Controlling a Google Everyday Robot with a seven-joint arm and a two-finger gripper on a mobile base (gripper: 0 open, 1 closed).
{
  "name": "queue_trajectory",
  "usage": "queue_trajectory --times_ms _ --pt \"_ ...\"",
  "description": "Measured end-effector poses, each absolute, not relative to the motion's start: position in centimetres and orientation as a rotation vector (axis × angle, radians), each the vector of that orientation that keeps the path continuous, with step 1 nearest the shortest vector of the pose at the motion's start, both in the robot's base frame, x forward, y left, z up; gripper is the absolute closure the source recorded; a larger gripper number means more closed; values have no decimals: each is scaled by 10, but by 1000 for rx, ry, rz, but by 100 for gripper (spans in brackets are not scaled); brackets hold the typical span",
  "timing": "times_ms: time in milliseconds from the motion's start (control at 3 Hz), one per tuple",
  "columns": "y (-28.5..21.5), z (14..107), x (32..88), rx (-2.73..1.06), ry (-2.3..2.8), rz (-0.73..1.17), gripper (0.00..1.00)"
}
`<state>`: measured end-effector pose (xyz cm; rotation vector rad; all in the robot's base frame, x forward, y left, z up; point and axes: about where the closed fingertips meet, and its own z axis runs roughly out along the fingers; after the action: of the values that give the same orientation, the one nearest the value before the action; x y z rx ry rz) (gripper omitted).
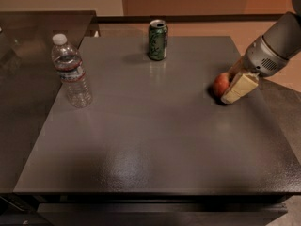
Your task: Pick apple
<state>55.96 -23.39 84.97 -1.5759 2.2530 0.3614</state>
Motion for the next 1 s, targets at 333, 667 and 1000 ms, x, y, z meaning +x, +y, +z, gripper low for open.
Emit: queue_trajectory --times_ms 333,667,1000 --pt "-233 852 560 -1570 2251 364 64" --pt "-223 875 563 -1563 2225 352 87" --pt "-208 913 567 -1561 2189 334 100"
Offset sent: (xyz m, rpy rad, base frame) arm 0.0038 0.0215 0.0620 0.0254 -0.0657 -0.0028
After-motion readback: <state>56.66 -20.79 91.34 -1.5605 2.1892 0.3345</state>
